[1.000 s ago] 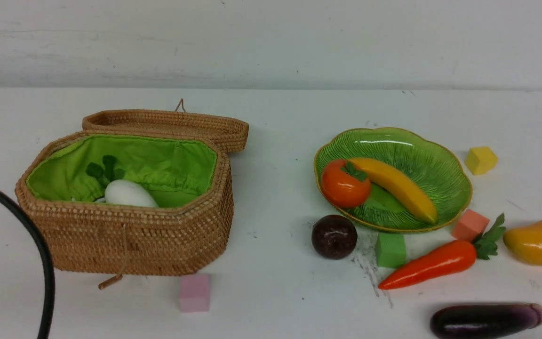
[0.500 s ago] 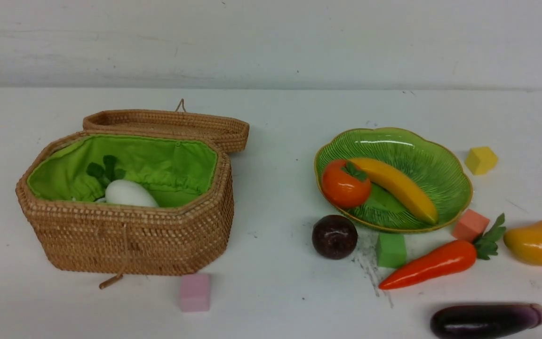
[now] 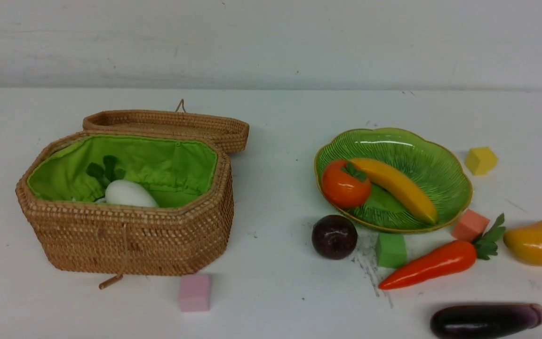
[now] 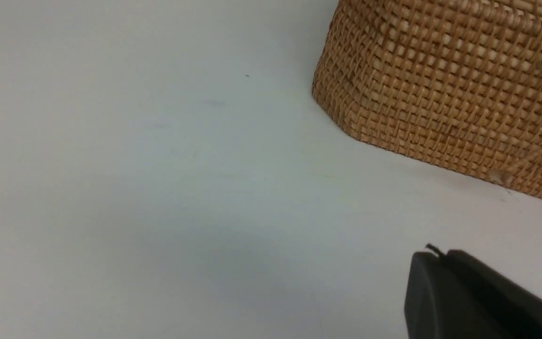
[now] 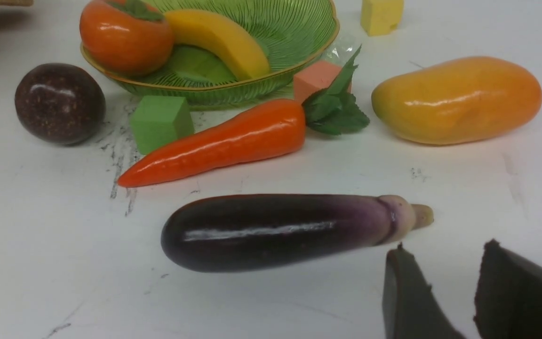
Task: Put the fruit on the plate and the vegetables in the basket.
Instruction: Use the right arm to grab a mango and put it into the right plate
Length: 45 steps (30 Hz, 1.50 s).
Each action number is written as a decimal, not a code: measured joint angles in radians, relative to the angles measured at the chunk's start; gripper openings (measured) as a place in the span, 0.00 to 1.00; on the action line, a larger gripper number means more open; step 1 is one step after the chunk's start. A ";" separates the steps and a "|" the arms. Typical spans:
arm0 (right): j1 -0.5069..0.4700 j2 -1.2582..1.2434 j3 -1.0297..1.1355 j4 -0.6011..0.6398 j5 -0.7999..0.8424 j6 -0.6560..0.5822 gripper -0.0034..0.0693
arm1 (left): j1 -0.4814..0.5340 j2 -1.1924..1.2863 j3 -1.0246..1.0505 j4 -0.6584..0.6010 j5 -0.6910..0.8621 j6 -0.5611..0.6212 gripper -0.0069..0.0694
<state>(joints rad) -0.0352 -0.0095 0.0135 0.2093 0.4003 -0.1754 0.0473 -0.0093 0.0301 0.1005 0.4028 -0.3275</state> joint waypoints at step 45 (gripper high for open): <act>0.000 0.000 0.009 0.383 -0.471 0.280 0.38 | -0.064 0.000 0.000 -0.001 -0.001 0.002 0.14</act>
<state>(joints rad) -0.0352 -0.0095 0.0228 0.5919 -0.0709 0.1047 -0.0168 -0.0093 0.0301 0.0997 0.4019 -0.3256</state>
